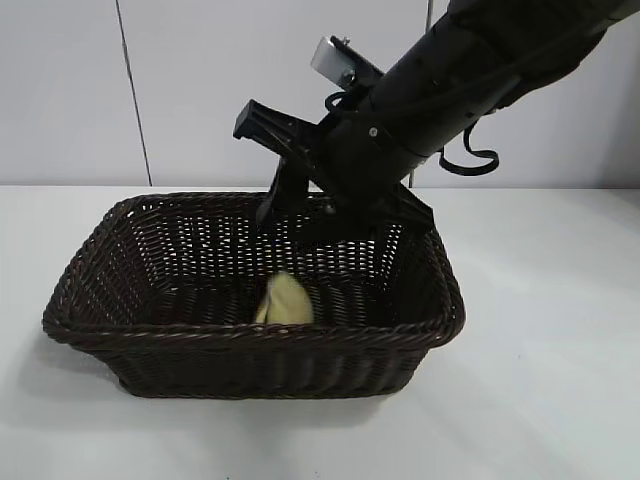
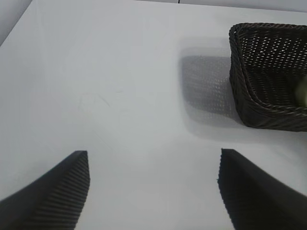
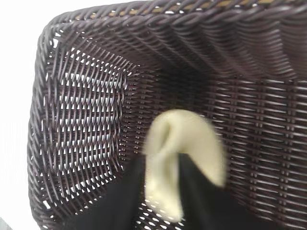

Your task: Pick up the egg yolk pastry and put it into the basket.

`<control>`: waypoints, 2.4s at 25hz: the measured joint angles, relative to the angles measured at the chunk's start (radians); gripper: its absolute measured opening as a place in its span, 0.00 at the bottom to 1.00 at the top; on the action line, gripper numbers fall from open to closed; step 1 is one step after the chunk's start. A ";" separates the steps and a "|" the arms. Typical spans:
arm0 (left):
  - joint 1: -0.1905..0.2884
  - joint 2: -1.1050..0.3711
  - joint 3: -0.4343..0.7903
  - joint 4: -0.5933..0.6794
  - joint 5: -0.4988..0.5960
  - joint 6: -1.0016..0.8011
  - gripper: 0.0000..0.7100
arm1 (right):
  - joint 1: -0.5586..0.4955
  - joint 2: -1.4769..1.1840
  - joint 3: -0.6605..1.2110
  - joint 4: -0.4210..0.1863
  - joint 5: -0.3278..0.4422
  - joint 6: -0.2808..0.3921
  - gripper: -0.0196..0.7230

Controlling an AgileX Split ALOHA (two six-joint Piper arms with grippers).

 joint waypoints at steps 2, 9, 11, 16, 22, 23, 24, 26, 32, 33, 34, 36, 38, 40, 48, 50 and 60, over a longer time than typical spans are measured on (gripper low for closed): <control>0.000 0.000 0.000 0.000 0.000 0.000 0.76 | 0.000 0.000 0.000 0.000 0.014 0.000 0.77; 0.000 0.000 0.000 0.000 0.000 0.000 0.76 | 0.000 0.000 -0.060 -0.057 0.165 0.006 0.81; 0.000 0.000 0.000 0.000 0.000 0.000 0.76 | 0.000 0.000 -0.117 -0.120 0.230 0.030 0.81; 0.000 0.000 0.000 0.000 0.000 0.000 0.76 | 0.000 0.000 -0.284 -0.398 0.407 0.225 0.81; 0.000 0.000 0.000 0.000 0.000 0.000 0.76 | -0.005 0.000 -0.427 -0.705 0.645 0.375 0.80; 0.000 0.000 0.000 0.000 0.000 0.000 0.76 | -0.012 0.000 -0.442 -0.721 0.680 0.380 0.80; 0.000 0.000 0.000 0.000 0.000 0.000 0.76 | -0.021 0.000 -0.451 -0.729 0.706 0.385 0.80; 0.000 0.000 0.000 0.000 0.000 0.000 0.76 | -0.055 0.000 -0.459 -0.737 0.752 0.389 0.79; 0.000 0.000 0.000 0.000 0.000 0.000 0.76 | -0.182 0.000 -0.459 -0.758 0.811 0.389 0.79; 0.000 0.000 0.000 0.000 0.000 0.000 0.76 | -0.204 0.000 -0.459 -0.767 0.811 0.389 0.79; 0.000 0.000 0.000 0.000 0.000 0.000 0.76 | -0.226 0.000 -0.459 -0.777 0.813 0.388 0.79; 0.000 0.000 0.000 0.000 0.000 0.000 0.76 | -0.269 0.000 -0.459 -0.811 0.815 0.383 0.79; 0.000 0.000 0.000 0.000 0.000 0.000 0.76 | -0.316 0.000 -0.459 -0.847 0.815 0.381 0.79; 0.000 0.000 0.000 0.000 0.000 0.000 0.76 | -0.371 0.000 -0.459 -0.872 0.815 0.379 0.79; 0.000 0.000 0.000 0.000 0.000 0.000 0.76 | -0.469 0.000 -0.459 -0.881 0.820 0.310 0.79; 0.000 0.000 0.000 0.000 0.000 0.000 0.76 | -0.469 -0.008 -0.451 -0.864 0.819 0.302 0.79; 0.000 0.000 0.000 0.000 0.000 0.000 0.76 | -0.469 -0.278 -0.118 -0.831 0.818 0.290 0.79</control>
